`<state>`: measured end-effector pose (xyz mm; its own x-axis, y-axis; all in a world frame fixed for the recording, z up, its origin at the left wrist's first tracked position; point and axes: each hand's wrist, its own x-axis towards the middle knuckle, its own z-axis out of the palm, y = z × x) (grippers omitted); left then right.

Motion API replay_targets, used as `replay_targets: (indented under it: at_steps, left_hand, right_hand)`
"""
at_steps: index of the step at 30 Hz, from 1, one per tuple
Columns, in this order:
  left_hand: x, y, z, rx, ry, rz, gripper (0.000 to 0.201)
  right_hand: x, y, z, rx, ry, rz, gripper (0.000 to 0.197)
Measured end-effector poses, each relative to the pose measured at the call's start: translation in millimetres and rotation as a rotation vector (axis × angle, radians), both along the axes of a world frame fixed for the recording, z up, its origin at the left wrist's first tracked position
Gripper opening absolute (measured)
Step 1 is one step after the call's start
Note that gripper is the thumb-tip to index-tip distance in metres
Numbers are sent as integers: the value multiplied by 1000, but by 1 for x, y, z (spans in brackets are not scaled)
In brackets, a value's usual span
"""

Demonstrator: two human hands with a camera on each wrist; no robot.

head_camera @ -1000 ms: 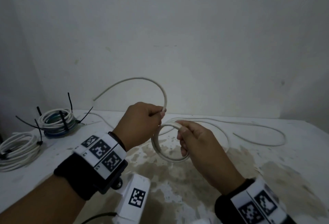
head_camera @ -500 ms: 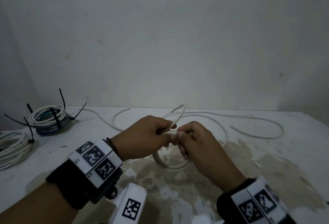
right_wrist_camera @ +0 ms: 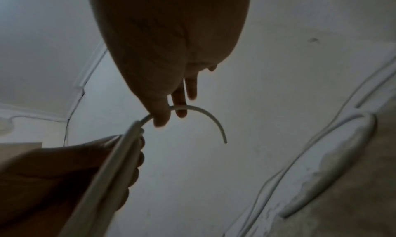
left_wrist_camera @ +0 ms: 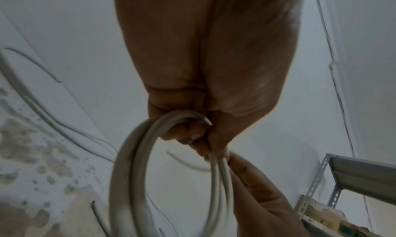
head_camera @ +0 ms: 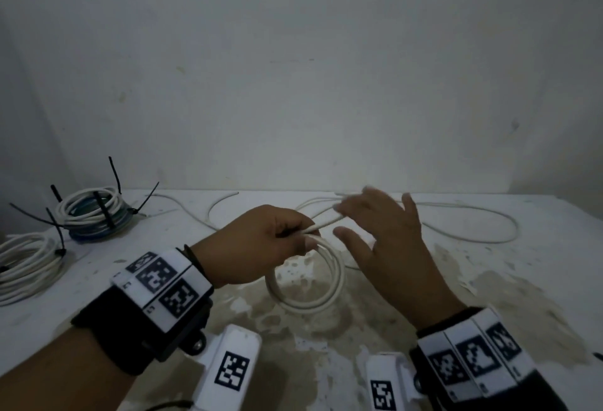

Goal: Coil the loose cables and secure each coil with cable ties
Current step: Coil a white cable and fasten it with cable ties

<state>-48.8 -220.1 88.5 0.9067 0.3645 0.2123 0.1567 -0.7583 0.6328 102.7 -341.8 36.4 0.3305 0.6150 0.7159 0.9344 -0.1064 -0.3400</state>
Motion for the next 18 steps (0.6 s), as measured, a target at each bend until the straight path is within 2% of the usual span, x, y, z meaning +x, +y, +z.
replay_targets:
  at_steps: [3,6,9,11,15,18]
  left_hand:
    - [0,3,-4,5,-113,65,15]
    - [3,4,-8,-111,-285,172,14]
    - [10,2,-15,-347,-427,230,15]
    - [15,-5,-21,-496,-496,259,16]
    - [26,-21,-30,-630,-593,318,18]
    - [32,-26,-34,-743,-671,347,19]
  right_hand:
    - [-3,0,3,129,127,127,25]
    - [-8,-1,4,168,243,133,21]
    - [-14,-1,0,122,452,142,21]
    - [-19,0,-2,182,640,211,22]
    - [-32,1,-1,319,1077,419,25]
    - [-40,3,1,363,1223,492,28]
